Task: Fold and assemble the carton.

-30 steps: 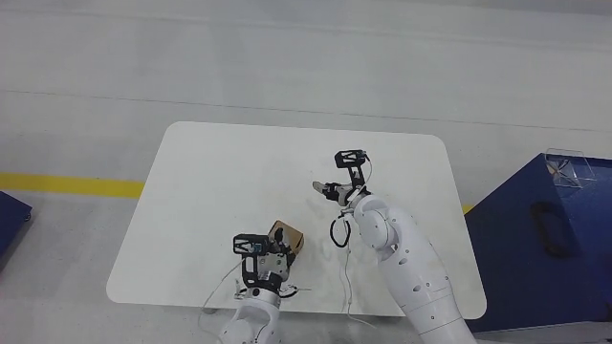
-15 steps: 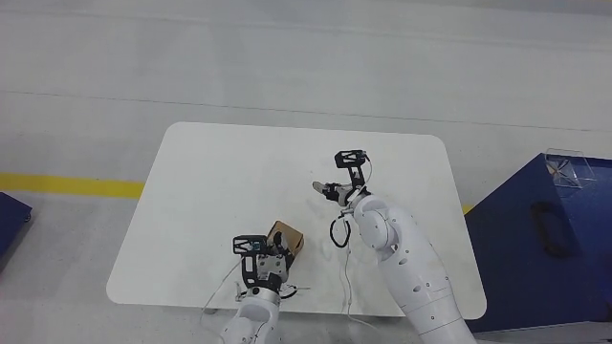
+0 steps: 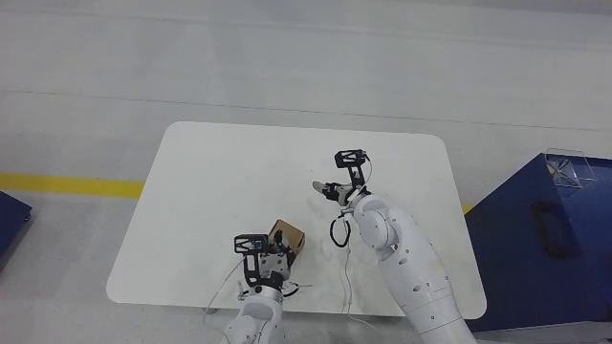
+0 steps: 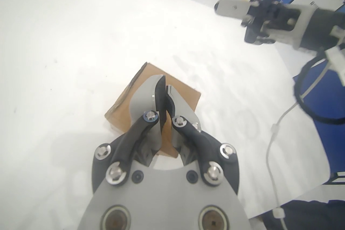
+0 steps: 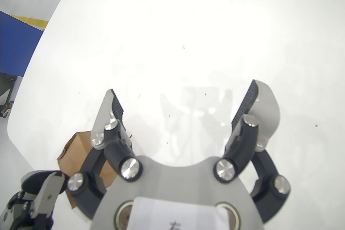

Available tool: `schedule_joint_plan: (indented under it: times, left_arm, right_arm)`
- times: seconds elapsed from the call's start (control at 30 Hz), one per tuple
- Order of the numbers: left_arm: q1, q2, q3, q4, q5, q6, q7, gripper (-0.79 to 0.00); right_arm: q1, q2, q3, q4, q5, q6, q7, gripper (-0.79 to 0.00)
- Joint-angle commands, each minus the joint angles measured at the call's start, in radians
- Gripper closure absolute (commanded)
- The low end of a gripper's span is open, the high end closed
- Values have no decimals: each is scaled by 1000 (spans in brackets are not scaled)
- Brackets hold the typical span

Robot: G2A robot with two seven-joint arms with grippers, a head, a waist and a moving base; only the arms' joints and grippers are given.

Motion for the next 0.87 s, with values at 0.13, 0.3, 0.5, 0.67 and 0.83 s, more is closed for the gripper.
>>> schedule_joint_plan:
  times: [0.13,0.3,0.5,0.67,0.83]
  left_arm:
    - [-11,-4,10,57,34,39,-32,0]
    - [-6,-14,15,20,-20,26,56,0]
    - [-30,-20,31,87,25,86,12,0]
    - [-7,-33,27,0,-41,84,169,0]
    - [47,-36,16,-75,-79,61,327,-785]
  right_arm:
    - [0,0,0,0,0,0,0,-785]
    - [0,0,0,0,0,0,0,-785]
    - [0,0,0,0,0,0,0,-785]
    - [0,0,0,0,0,0,0,-785]
    - [0,0,0,0,0,0,0,-785]
